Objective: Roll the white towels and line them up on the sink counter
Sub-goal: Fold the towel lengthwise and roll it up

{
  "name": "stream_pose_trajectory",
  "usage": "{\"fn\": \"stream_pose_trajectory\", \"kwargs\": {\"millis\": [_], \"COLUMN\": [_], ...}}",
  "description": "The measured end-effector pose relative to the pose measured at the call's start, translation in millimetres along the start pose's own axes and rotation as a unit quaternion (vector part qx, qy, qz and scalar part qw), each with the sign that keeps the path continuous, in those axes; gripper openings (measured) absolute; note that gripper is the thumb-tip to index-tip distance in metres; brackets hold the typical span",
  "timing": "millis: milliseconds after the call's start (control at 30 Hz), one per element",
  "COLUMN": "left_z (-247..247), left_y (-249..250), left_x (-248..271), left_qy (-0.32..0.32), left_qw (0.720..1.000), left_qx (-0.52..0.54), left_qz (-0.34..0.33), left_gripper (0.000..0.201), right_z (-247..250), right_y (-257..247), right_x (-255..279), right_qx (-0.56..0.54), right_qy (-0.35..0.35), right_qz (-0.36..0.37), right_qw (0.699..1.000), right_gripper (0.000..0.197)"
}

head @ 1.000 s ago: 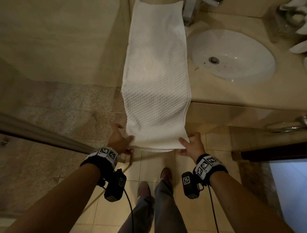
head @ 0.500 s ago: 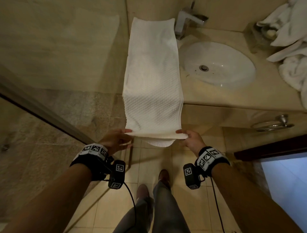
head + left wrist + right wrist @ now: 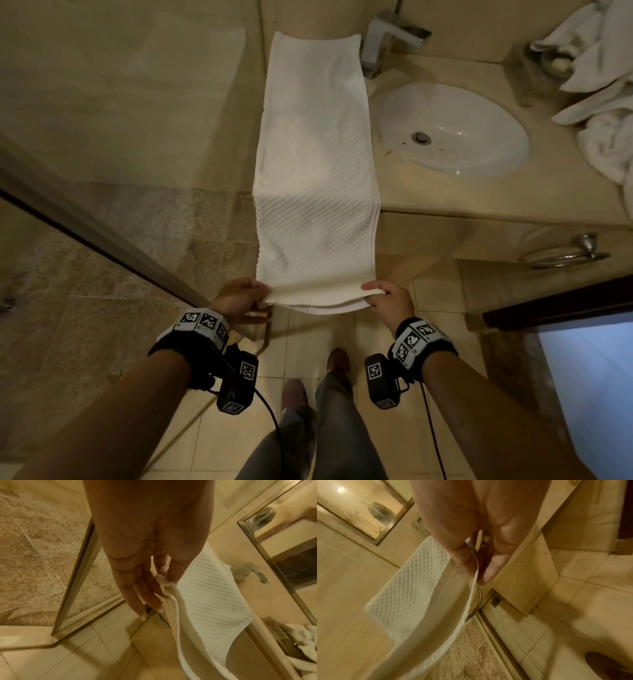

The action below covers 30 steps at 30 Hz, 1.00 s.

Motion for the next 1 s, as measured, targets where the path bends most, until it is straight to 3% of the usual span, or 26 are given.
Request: {"fn": "stream_pose_trajectory", "kwargs": {"millis": [233, 467, 600, 733, 833, 900, 1000], "left_z": [1, 7, 8, 10, 12, 14, 18], "left_y": [-16, -14, -13, -7, -4, -2, -1], "left_x": [-9, -6, -9, -14, -17, -18, -22], "left_qy": [0.025, 0.026, -0.011, -0.014, 0.009, 0.025, 0.045], "left_qw": [0.999, 0.999, 1.000, 0.997, 0.995, 0.994, 0.992], "left_qx": [-0.019, 0.039, 0.021, -0.049, -0.062, -0.059, -0.084], "left_qz": [-0.024, -0.025, -0.015, -0.058, -0.076, -0.083, -0.083], "left_gripper": [0.009, 0.013, 0.038, 0.046, 0.030, 0.010, 0.015], "right_z": [0, 4, 3, 1, 8, 10, 11], "right_y": [37, 29, 28, 25, 14, 9, 5], "right_x": [-7, -4, -2, -7, -1, 1, 0], "right_qx": [-0.128, -0.181, -0.230, -0.157, -0.031, -0.007, -0.031], "right_qy": [-0.045, -0.046, -0.071, -0.070, -0.052, -0.059, -0.064], "right_qz": [-0.066, -0.094, -0.111, -0.115, -0.060, -0.032, -0.016], "right_qw": [0.989, 0.978, 0.964, 0.978, 0.996, 0.998, 0.997], "right_gripper": [0.025, 0.026, 0.025, 0.044, 0.032, 0.028, 0.023]}}
Point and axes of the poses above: each hand's wrist, its own x-axis away from the middle knuckle, its own z-axis out of the back of the hand, y = z × x, the point moved 9 cm from there along -x, towards the middle knuckle, and after that the axes turned 11 degrees about -z, right-handed, at the moved point
